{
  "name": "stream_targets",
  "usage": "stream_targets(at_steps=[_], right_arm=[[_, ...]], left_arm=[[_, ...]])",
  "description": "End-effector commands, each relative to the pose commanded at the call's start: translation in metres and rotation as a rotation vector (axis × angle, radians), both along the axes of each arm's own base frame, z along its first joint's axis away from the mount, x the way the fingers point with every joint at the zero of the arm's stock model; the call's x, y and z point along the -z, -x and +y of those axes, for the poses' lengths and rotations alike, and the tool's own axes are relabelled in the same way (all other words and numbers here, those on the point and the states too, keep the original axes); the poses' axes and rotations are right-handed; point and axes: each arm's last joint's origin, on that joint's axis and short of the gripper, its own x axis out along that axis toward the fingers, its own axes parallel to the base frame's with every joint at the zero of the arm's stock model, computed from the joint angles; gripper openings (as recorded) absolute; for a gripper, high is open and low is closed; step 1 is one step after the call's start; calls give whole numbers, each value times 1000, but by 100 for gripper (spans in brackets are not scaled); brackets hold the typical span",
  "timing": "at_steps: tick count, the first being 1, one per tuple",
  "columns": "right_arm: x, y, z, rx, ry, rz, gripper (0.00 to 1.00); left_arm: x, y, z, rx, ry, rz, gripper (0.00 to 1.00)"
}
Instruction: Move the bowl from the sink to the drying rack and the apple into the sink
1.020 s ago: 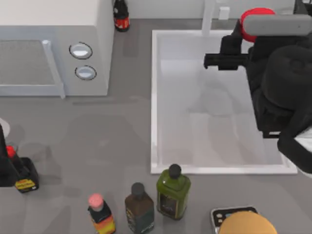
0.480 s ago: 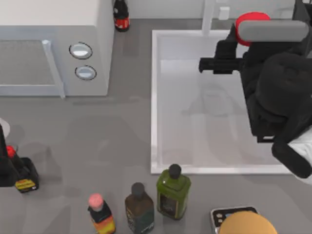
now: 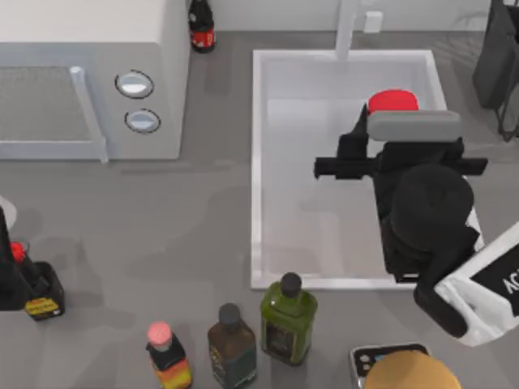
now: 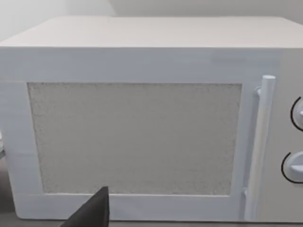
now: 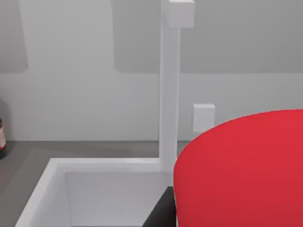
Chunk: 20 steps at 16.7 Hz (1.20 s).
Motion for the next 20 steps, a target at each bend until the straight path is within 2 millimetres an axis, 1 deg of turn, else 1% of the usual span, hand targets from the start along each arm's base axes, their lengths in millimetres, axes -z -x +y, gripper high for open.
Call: stream_targets(at_steps=[3,5,7,11,20], right_arm=[[31,5,-5,-1,-6,-7,0],[44,9,-8,-1,-5,-6,0],[50,10,-10,-1,-5,-4,0],[50,10,-10,-1,-5,-4,0],[50,10,-10,-1,-5,-4,68]], left_arm=[[0,0,0,0,0,0,100],[0,0,0,0,0,0,100],[0,0,0,0,0,0,100],[0,0,0,0,0,0,100],[0,0,0,0,0,0,100]])
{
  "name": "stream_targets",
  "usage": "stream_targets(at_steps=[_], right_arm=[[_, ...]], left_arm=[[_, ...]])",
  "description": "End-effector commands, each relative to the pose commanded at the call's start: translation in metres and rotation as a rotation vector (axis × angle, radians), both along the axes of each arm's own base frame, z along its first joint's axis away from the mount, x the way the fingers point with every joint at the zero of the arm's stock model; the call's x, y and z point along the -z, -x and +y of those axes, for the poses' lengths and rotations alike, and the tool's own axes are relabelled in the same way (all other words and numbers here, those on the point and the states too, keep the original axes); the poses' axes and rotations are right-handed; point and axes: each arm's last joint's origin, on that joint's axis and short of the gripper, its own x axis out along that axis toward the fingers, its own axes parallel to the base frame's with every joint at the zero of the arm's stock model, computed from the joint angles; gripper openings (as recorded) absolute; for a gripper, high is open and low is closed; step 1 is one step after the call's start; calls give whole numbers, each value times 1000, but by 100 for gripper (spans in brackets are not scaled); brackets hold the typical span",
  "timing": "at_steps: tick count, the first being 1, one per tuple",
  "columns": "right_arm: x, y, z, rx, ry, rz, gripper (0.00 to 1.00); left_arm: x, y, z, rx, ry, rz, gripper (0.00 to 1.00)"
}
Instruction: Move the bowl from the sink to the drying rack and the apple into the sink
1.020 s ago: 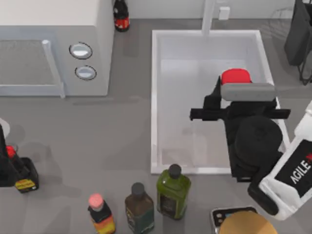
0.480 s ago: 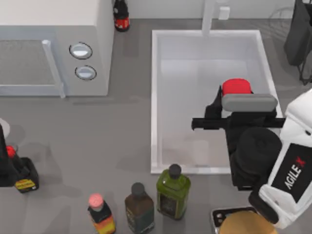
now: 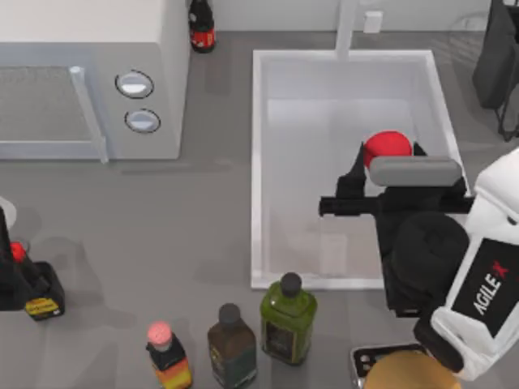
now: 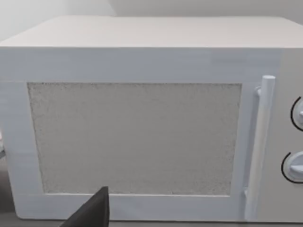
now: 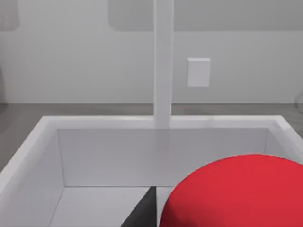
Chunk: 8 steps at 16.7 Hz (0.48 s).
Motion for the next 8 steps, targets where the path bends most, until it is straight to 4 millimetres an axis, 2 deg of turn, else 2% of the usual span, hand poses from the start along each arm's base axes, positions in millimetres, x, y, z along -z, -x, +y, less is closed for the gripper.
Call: stream_targets(at_steps=[4,8], right_arm=[[0,0,0,0,0,0,98],[0,0,0,0,0,0,100]], left_arm=[[0,0,0,0,0,0,100],[0,0,0,0,0,0,100]])
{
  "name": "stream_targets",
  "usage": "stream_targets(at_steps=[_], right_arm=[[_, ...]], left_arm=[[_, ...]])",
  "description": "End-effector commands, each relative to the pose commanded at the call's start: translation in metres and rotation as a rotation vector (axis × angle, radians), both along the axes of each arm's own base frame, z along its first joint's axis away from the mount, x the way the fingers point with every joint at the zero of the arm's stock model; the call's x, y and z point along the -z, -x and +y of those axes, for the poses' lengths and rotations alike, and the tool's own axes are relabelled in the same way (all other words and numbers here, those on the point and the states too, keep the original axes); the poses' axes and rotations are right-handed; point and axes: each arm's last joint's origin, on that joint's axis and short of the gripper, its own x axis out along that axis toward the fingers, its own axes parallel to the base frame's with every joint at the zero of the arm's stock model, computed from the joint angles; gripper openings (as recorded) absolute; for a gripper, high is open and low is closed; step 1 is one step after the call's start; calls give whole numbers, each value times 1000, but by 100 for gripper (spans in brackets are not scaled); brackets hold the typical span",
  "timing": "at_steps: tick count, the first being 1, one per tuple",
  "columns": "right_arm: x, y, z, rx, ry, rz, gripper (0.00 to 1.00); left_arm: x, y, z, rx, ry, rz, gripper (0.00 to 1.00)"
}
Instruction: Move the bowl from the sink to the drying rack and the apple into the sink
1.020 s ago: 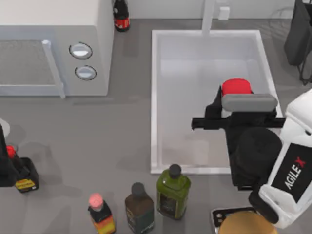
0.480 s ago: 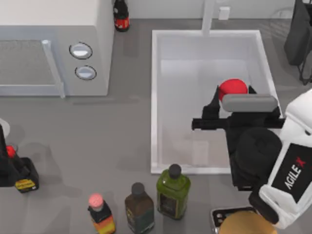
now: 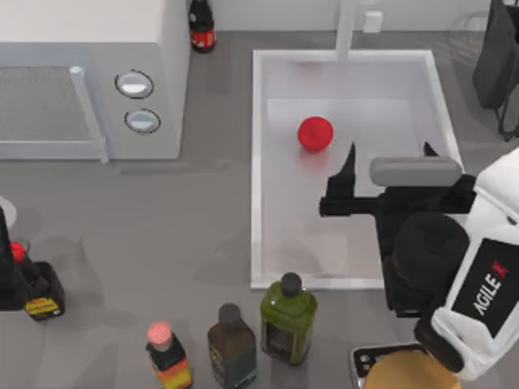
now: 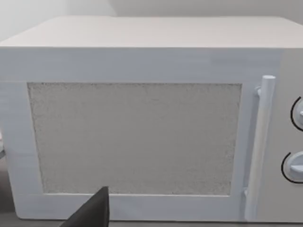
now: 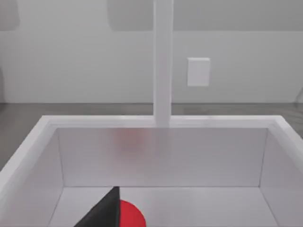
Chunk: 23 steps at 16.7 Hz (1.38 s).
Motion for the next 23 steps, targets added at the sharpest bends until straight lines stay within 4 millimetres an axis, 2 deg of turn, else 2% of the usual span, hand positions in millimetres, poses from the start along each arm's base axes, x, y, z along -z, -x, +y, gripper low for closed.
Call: stream_targets(at_steps=[6,8,11,15,19,21,23], right_arm=[[0,0,0,0,-1,-1,100],[-5,-2,-8,3,8,7,100],[-23,-8,-36,0,34,34,100],[-66,-4,-92,-33,52,68,100],[-123,30,-140,-80,31,-12,100],[-152,57,-154,-100,21,-93,100],[-171,87,-163,-110,15,-162,100]], left_arm=[[0,0,0,0,0,0,100],[0,0,0,0,0,0,100],[0,0,0,0,0,0,100],[0,0,0,0,0,0,100],[0,0,0,0,0,0,100],[0,0,0,0,0,0,100],[0,0,0,0,0,0,100]])
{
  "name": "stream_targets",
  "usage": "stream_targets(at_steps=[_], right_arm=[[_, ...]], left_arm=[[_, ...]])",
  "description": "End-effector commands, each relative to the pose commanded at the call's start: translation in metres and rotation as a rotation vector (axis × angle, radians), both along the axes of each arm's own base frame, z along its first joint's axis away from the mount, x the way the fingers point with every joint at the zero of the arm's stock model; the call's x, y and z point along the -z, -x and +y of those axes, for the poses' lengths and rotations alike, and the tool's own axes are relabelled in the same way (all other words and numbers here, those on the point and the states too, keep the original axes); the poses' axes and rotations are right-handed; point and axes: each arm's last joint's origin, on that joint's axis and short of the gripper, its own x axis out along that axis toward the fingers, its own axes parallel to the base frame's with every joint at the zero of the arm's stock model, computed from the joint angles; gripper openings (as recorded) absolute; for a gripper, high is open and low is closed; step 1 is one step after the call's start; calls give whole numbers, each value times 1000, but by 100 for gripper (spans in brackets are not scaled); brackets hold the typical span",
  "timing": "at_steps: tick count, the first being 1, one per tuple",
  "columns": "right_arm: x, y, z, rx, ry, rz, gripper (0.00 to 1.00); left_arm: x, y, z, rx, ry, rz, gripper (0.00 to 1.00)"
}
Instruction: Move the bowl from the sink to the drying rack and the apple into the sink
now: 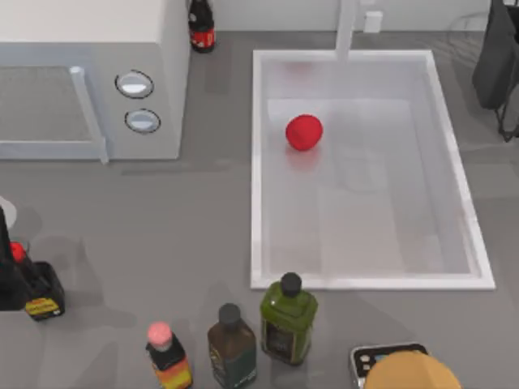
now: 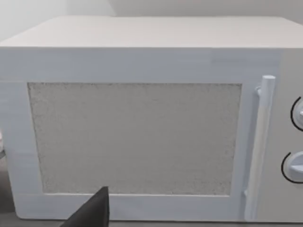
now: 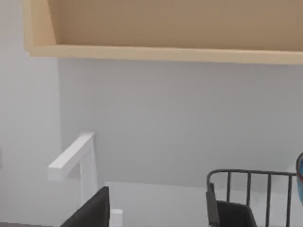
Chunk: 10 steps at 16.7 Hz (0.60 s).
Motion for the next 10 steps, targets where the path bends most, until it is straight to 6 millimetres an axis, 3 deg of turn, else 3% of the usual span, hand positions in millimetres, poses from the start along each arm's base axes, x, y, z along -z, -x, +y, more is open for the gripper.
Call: stream_targets(at_steps=[2,4,7,10], right_arm=[[-6,28,-6,0,-6,-32,100],[2,50,-11,12,-10,-18,100],[29,69,-17,47,-12,53,100],[57,76,-20,79,-13,126,100]], left_arm=[[0,0,0,0,0,0,100],[0,0,0,0,0,0,100],[0,0,0,0,0,0,100],[0,0,0,0,0,0,100]])
